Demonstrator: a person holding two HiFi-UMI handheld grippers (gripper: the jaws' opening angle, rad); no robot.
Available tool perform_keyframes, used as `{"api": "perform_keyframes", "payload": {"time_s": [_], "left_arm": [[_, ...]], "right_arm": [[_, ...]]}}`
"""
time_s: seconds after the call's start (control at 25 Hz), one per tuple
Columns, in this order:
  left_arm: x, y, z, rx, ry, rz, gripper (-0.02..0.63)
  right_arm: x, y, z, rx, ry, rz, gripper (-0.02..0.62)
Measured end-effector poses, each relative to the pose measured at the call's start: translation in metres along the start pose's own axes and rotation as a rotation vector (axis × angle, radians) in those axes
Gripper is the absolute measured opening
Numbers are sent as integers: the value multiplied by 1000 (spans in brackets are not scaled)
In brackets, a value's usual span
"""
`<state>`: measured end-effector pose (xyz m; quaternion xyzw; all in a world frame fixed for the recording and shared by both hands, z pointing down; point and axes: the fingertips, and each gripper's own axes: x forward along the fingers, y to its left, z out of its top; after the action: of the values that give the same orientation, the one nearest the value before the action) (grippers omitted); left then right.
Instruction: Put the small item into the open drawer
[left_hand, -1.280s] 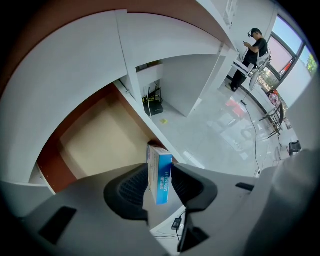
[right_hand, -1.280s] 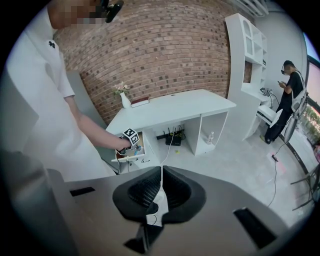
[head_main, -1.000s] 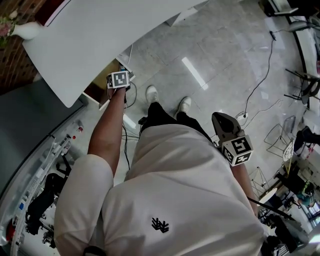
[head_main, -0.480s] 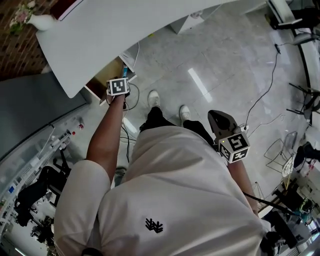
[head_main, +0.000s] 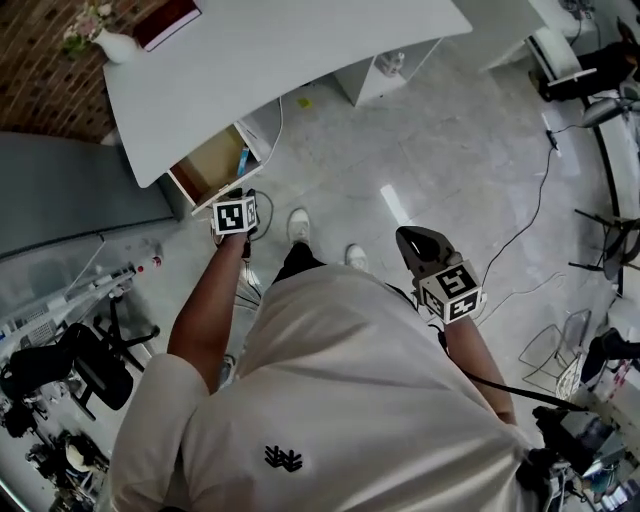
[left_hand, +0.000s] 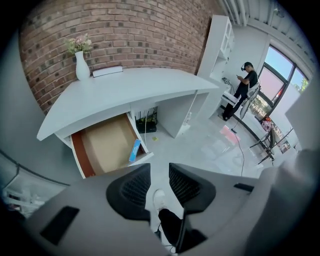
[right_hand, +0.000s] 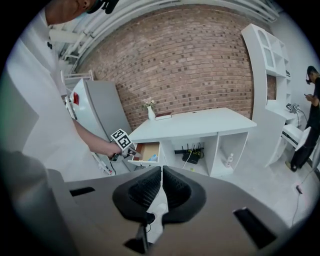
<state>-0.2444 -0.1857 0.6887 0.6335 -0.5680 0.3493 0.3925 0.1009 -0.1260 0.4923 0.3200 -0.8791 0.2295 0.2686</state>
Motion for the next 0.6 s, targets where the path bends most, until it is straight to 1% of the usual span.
{"api": "perform_keyframes", "payload": {"time_s": [0.16,0.28,0.48,0.52,0.6], "left_arm": [[-44,-52,-20,-32,-50,-45,80],[-79,-92,-25,-64,-123,-98,48],[-136,-162,-33,-185,-257,-245,34],[-146,-176,-37,-196,-274,-271,32],[-165,-204,-44,-190,-303,-312,31]], "right_arm": [[-27,-4,-10,-40,-20,57,34],[-44,-4,-18,-67,-23,106,34],[-68,1,-36,-123,-19,192,34],[-73,3,-41,-128,-15,207,34],[-82,8,-50,-140,-6,236,34]]}}
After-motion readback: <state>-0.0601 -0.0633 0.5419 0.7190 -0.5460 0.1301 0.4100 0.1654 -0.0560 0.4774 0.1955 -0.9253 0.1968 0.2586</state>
